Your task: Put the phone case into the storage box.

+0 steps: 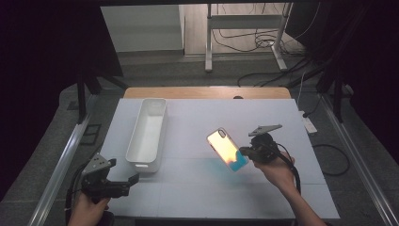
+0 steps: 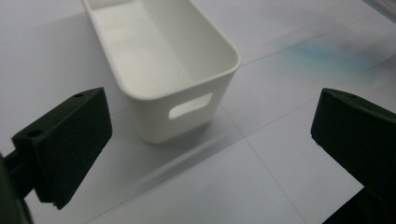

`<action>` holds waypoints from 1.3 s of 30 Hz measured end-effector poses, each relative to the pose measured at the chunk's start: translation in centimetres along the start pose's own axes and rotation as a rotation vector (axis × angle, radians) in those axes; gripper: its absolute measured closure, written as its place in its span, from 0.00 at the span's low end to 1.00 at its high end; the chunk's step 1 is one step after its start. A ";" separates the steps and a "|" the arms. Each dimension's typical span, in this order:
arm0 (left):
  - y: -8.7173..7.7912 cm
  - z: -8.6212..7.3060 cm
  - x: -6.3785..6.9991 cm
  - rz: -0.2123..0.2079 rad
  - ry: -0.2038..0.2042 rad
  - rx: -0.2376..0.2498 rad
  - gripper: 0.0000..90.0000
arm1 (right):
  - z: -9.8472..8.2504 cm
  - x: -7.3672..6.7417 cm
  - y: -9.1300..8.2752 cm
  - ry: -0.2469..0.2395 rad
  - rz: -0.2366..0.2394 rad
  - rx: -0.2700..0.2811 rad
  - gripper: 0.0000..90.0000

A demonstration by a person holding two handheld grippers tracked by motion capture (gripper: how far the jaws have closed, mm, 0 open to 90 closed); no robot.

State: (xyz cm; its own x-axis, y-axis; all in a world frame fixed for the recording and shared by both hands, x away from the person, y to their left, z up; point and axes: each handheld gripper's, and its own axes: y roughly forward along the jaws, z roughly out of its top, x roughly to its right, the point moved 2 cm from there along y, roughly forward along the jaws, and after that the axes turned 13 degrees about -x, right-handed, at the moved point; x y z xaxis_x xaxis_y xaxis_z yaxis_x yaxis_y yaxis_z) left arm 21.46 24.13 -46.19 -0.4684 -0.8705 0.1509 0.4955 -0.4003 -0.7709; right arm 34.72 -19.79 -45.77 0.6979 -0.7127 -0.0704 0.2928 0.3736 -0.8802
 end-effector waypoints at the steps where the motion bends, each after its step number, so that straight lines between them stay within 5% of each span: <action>1: 0.1 0.2 0.1 -0.009 -0.004 0.003 0.00 | -0.1 0.0 -0.1 0.002 0.001 0.005 0.98; 15: 1.6 3.4 1.4 -0.108 -0.012 -0.002 0.00 | -0.8 -1.0 -1.4 -0.005 -0.020 0.054 0.98; 39: 5.2 9.1 4.4 -0.308 0.050 0.000 0.00 | -0.4 -1.9 -2.1 -0.053 -0.052 0.114 0.98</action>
State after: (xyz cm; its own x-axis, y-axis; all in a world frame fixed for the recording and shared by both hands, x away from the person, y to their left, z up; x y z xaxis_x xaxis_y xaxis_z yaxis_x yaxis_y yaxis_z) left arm 28.57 15.63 -43.90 -0.6318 -0.6931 0.3469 0.3247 -0.6431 -0.6935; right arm 32.51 -19.48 -43.94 0.7126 -0.7016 0.0013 0.3998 0.4045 -0.8225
